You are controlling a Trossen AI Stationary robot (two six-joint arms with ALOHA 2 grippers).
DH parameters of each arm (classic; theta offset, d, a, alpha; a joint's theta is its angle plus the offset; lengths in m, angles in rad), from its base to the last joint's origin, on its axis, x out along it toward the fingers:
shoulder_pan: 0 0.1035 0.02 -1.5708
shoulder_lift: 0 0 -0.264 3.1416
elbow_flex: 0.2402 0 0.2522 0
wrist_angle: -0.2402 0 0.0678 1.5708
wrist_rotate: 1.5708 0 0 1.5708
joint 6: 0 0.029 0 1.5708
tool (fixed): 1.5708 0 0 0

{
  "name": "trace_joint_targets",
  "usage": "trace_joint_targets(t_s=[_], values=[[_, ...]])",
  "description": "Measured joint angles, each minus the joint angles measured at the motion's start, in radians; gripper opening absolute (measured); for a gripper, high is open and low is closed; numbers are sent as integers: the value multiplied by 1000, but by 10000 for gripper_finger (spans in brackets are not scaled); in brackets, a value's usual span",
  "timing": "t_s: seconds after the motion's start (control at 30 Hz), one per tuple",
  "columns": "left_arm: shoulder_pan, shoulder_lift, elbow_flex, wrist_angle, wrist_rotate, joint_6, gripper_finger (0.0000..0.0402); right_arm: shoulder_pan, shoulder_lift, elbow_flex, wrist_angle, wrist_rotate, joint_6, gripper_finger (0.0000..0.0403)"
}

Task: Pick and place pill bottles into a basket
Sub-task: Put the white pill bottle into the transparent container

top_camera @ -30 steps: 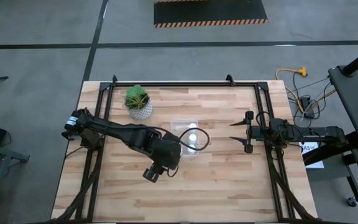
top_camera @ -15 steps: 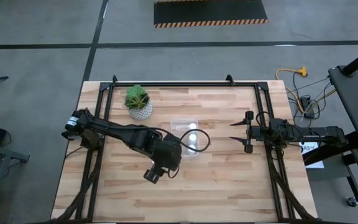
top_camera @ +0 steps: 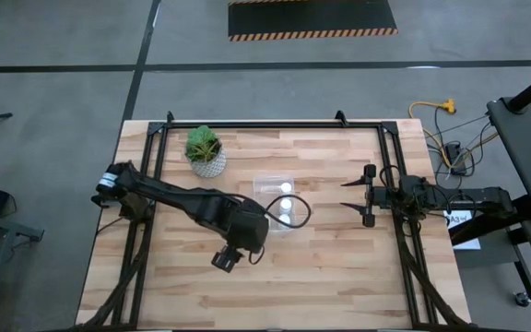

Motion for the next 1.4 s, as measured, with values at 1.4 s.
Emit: trace_joint_targets(t_s=[1.4], values=[[54,-230,-536,316,-74,47,240,0,0,0,0,-1,0,249]])
